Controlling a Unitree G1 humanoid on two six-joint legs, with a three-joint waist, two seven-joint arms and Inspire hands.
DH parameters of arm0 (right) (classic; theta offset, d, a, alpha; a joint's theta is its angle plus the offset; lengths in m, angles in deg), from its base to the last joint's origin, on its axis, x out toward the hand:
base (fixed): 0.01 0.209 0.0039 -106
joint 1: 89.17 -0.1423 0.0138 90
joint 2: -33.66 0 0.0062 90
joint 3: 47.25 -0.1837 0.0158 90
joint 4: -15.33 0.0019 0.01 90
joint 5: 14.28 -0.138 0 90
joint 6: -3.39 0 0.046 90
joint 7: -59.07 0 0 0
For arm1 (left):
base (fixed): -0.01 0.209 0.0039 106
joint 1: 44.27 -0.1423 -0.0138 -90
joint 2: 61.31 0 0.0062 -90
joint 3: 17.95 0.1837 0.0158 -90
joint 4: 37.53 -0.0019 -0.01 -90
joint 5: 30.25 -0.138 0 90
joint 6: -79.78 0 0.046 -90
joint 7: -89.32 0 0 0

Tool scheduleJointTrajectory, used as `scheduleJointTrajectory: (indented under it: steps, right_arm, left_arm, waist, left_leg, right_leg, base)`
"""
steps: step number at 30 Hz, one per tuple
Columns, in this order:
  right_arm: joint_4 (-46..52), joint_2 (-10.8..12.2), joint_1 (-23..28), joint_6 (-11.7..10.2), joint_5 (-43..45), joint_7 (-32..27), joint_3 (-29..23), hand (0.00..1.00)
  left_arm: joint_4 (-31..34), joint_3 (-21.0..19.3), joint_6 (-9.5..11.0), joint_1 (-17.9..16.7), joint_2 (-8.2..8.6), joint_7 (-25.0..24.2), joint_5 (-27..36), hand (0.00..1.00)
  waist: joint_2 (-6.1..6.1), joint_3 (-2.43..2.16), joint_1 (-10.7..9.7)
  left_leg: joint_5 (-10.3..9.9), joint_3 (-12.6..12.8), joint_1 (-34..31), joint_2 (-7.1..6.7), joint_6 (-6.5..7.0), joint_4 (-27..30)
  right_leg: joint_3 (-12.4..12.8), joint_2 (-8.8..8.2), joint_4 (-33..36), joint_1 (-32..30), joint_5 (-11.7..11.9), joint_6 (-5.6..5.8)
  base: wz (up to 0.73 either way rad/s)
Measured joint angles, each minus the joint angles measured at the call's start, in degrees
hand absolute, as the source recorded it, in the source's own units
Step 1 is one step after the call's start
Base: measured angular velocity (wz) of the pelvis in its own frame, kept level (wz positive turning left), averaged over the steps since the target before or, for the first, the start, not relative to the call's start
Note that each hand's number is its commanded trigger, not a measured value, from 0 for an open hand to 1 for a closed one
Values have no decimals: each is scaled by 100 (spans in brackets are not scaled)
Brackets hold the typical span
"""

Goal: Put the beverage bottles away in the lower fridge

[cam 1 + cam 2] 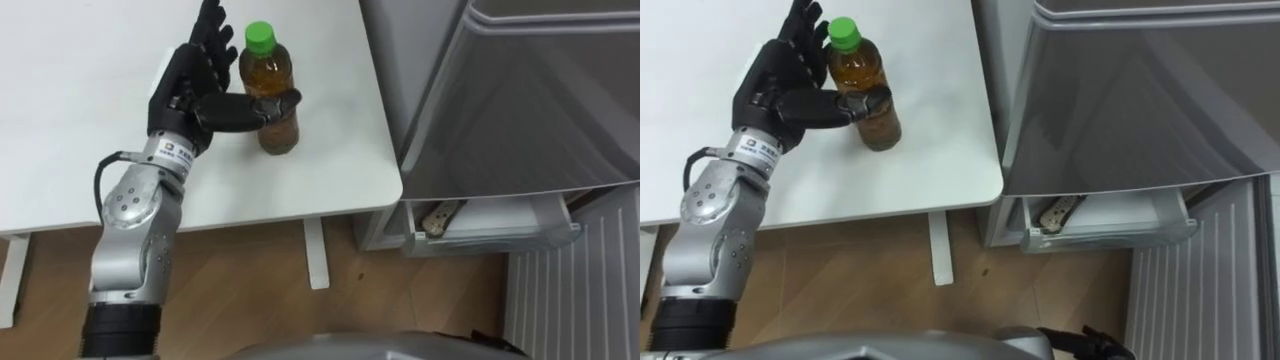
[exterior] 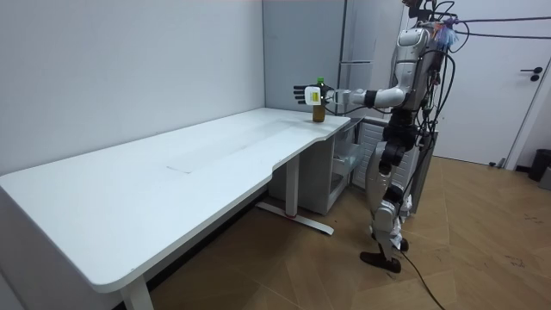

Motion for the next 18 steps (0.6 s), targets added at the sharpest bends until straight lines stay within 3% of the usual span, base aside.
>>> scheduleJointTrajectory:
  steps: [14, 15, 16, 18]
  right_arm:
    - [-18, -7, -22, 52, 98, -6, -2, 0]
    - [-18, -8, -52, 53, 107, -7, -2, 0]
    - [-22, -7, -62, 56, 114, -11, -2, 0]
    - [-24, -11, -65, 69, 116, -34, 5, 0]
  left_arm:
    - [-306, 206, -98, 58, -9, 0, 98, 0]
    - [-308, 216, -119, 58, -9, 0, 98, 4]
    - [-308, 218, -120, 70, -9, 0, 98, 23]
    - [-313, 231, -128, 133, -9, 0, 98, 73]
  waist:
    - [-3, -6, -14]
    - [-3, -6, -13]
    - [-2, -7, -14]
    - [1, -9, -11]
  left_leg:
    - [1, 20, -16, 10, -1, -1]
    - [1, 21, -18, 11, -2, 1]
    - [1, 21, -22, 12, -2, 2]
    - [1, 21, -28, 12, -2, 9]
  right_leg:
    - [24, 8, 4, -34, 0, 0]
    - [24, 9, 5, -37, 0, 0]
    - [23, 9, 6, -45, 0, 0]
    - [27, 10, 5, -70, 1, -1]
  base:
    - [-1]
    - [0]
    - [0]
    - [0]
